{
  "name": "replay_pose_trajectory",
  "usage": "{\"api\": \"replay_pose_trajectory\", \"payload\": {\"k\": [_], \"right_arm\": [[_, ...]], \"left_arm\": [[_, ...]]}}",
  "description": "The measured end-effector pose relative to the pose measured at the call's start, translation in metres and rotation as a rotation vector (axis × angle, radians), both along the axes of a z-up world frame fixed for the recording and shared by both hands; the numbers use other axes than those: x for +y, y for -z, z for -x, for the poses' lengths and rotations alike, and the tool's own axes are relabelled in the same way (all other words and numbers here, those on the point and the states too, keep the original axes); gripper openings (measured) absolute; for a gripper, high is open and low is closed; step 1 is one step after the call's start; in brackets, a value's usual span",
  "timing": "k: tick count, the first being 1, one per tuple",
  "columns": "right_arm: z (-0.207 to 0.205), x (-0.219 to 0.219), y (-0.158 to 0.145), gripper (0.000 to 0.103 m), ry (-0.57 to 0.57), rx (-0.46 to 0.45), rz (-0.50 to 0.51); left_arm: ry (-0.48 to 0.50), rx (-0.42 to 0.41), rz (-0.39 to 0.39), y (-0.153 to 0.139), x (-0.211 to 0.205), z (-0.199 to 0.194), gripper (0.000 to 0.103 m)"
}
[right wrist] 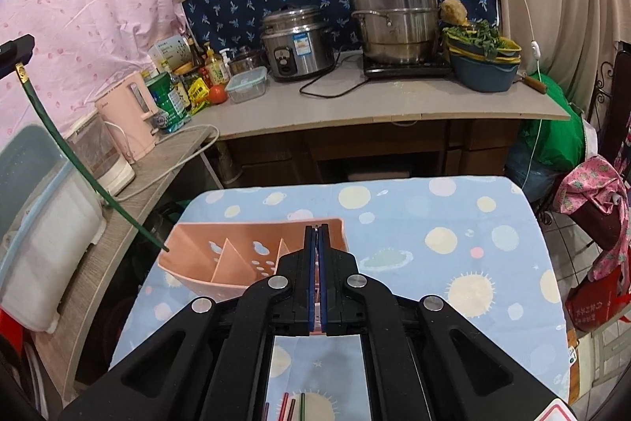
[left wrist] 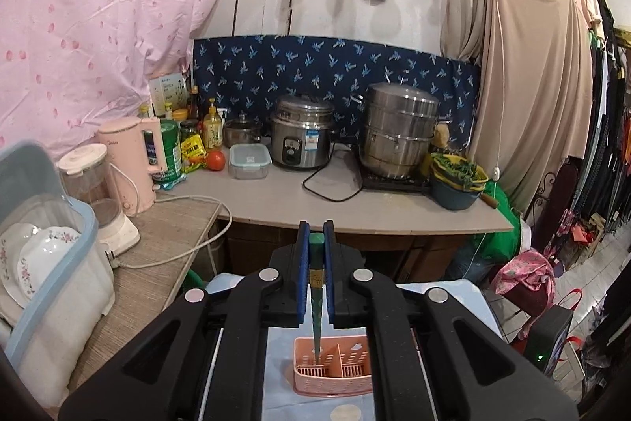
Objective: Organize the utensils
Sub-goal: 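Lift the green chopstick and gold spoon and carry both over the pink basket, then open both tools to drop the chopstick and spoon into the pink basket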
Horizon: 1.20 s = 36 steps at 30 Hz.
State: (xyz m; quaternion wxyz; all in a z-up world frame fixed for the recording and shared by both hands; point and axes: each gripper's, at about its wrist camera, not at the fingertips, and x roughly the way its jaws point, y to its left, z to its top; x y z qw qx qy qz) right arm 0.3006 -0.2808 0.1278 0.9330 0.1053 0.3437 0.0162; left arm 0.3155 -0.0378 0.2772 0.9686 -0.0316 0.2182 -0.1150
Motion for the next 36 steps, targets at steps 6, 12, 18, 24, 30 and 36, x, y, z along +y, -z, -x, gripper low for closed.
{"api": "replay_pose_trajectory", "payload": {"k": [6, 12, 18, 24, 30, 36], "right_arm": [[-0.007, 0.003, 0.016, 0.002, 0.001, 0.035, 0.017], [-0.012, 0.007, 0.023, 0.002, -0.001, 0.053, 0.039], [-0.008, 0.011, 0.022, 0.016, 0.012, 0.042, 0.065], [0.004, 0.019, 0.013, 0.027, 0.008, 0.013, 0.103], [0.019, 0.027, 0.003, 0.03, -0.004, -0.009, 0.116], [0.041, 0.036, -0.005, 0.031, -0.014, -0.021, 0.125]], "left_arm": [[0.007, 0.077, -0.005, 0.04, -0.001, -0.019, 0.007], [0.009, 0.131, 0.008, 0.071, 0.001, -0.03, 0.007], [0.016, 0.134, 0.0, 0.083, 0.001, -0.025, 0.007], [-0.004, 0.14, -0.003, 0.085, 0.005, -0.017, 0.025], [-0.012, 0.149, 0.002, 0.087, 0.014, -0.004, 0.027], [-0.015, 0.143, 0.002, 0.085, 0.022, 0.019, 0.028]]}}
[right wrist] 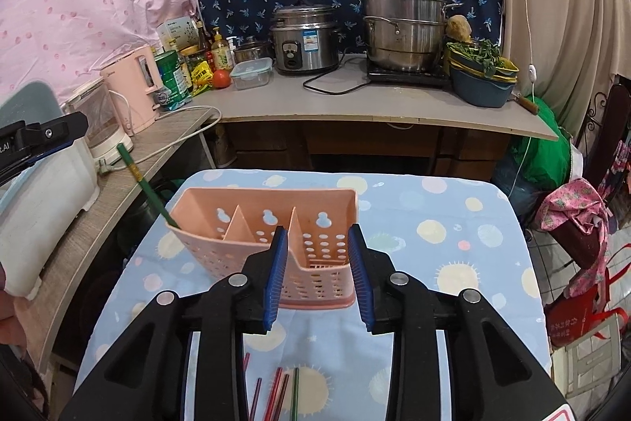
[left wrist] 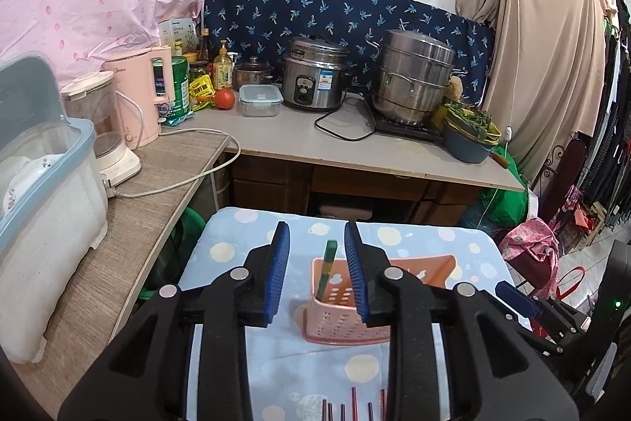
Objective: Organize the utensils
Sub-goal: 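Open both tools to drop the chopstick and spoon into the pink basket, then move both tools back down to the remaining chopsticks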
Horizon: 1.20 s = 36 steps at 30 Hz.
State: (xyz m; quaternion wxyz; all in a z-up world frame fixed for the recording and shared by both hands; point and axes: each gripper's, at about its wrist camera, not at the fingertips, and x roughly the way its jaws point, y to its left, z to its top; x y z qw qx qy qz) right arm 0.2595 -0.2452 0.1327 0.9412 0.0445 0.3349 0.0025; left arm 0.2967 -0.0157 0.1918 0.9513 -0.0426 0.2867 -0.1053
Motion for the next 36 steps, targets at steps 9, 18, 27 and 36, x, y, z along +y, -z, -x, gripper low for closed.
{"api": "replay_pose_trajectory", "payload": {"k": [9, 18, 27, 36], "right_arm": [[0.051, -0.001, 0.011, 0.033, -0.001, 0.026, -0.027], [0.12, 0.004, 0.052, 0.036, -0.013, 0.106, -0.049], [0.17, 0.01, 0.1, 0.036, -0.015, 0.212, -0.083], [0.198, 0.023, 0.139, 0.036, -0.03, 0.287, -0.082]], "left_arm": [[-0.017, 0.028, -0.014, 0.018, 0.017, 0.045, 0.033], [-0.018, 0.139, -0.057, 0.081, 0.03, 0.096, 0.033], [-0.017, 0.232, -0.108, 0.136, 0.038, 0.137, 0.033], [0.003, 0.3, -0.131, 0.172, 0.037, 0.172, 0.033]]}}
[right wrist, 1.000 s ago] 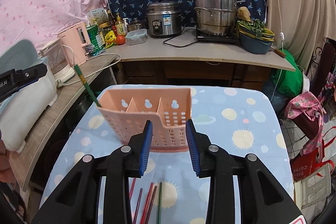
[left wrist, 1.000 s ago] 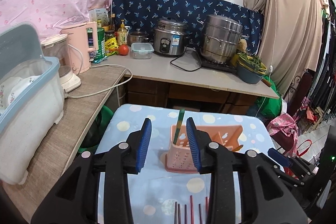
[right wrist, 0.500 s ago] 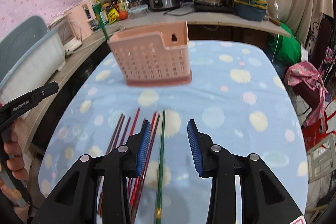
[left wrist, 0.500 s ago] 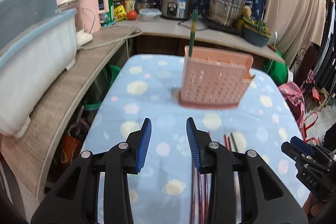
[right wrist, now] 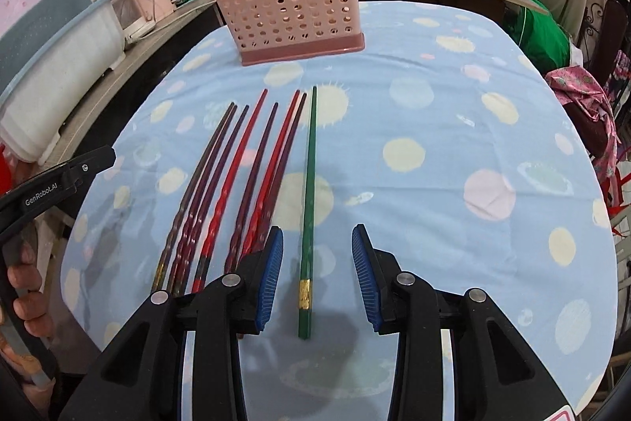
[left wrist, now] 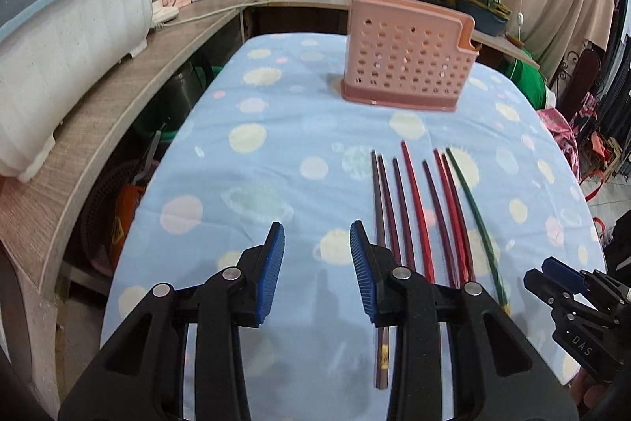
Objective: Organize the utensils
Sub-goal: 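Move both tools back down to the remaining chopsticks, then grasp a green chopstick with the right tool while the left tool grasps a dark brown chopstick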
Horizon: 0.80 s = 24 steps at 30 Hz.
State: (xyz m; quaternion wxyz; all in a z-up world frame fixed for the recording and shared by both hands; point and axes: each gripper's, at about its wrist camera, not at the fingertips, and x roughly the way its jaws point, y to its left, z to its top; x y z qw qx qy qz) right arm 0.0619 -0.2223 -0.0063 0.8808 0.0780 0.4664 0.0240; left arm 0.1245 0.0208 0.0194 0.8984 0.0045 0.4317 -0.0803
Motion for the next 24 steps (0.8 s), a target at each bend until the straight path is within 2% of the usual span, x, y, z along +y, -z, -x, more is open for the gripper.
{"api": "replay_pose_trajectory", "payload": {"k": [11, 13, 14, 21, 24], "right_arm": [[0.016, 0.016, 0.022, 0.033, -0.03, 0.038, 0.021], [0.017, 0.017, 0.025, 0.03, -0.032, 0.044, 0.026], [0.018, 0.017, 0.027, 0.026, -0.032, 0.049, 0.026], [0.023, 0.01, 0.031, 0.009, -0.016, 0.048, 0.034], [0.026, 0.007, 0.032, 0.007, -0.009, 0.046, 0.022]], "left_arm": [[0.029, 0.056, -0.006, 0.025, -0.005, 0.029, 0.035], [0.035, 0.063, -0.009, 0.028, -0.007, 0.032, 0.038], [0.038, 0.066, -0.011, 0.03, -0.008, 0.034, 0.041], [0.064, 0.084, -0.02, 0.039, -0.014, 0.045, 0.042], [0.076, 0.091, -0.022, 0.043, -0.016, 0.049, 0.042]]}}
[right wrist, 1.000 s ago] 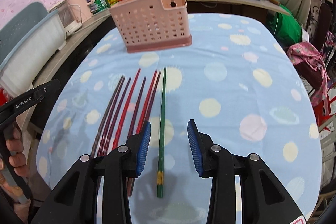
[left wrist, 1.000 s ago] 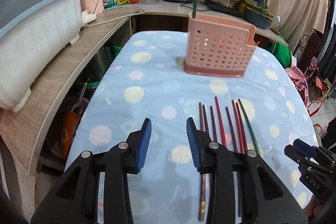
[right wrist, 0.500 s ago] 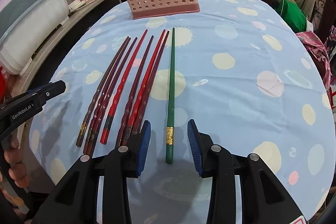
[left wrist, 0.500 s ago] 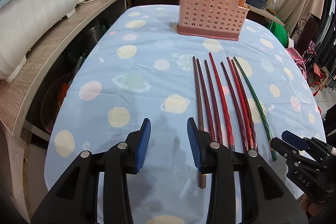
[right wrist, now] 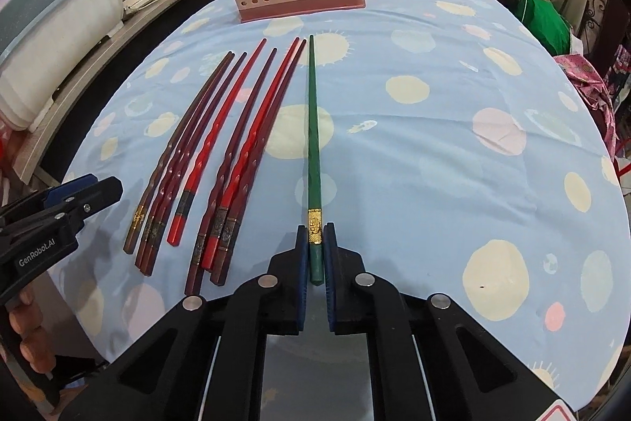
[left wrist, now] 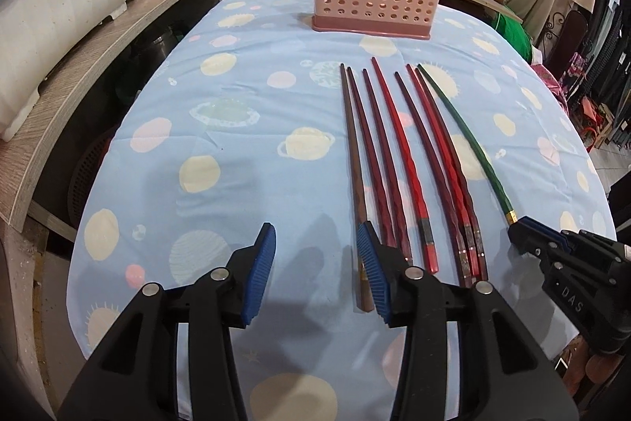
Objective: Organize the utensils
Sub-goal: 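Grasp a green chopstick with the right tool while the left tool grasps a dark brown chopstick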
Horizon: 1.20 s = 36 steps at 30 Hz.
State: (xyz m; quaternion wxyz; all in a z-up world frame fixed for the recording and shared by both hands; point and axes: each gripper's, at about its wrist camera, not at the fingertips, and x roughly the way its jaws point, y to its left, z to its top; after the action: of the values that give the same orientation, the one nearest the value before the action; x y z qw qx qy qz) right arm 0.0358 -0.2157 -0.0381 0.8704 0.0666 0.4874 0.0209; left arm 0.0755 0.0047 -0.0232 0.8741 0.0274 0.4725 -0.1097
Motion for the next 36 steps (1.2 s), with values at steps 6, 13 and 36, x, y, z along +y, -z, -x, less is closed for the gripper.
{"api": "replay_pose_trajectory", "payload": {"k": [6, 13, 36], "right_arm": [[0.005, -0.002, 0.0, 0.007, 0.008, -0.003, -0.005], [0.007, -0.004, 0.0, 0.007, 0.013, -0.003, -0.012], [0.011, -0.006, 0.0, 0.007, 0.017, -0.001, -0.022]], "left_arm": [[0.019, 0.023, -0.003, 0.008, -0.006, 0.006, 0.042], [0.024, 0.059, 0.005, 0.019, -0.008, 0.006, 0.042], [0.019, 0.069, 0.0, 0.02, -0.005, 0.007, 0.008]]}}
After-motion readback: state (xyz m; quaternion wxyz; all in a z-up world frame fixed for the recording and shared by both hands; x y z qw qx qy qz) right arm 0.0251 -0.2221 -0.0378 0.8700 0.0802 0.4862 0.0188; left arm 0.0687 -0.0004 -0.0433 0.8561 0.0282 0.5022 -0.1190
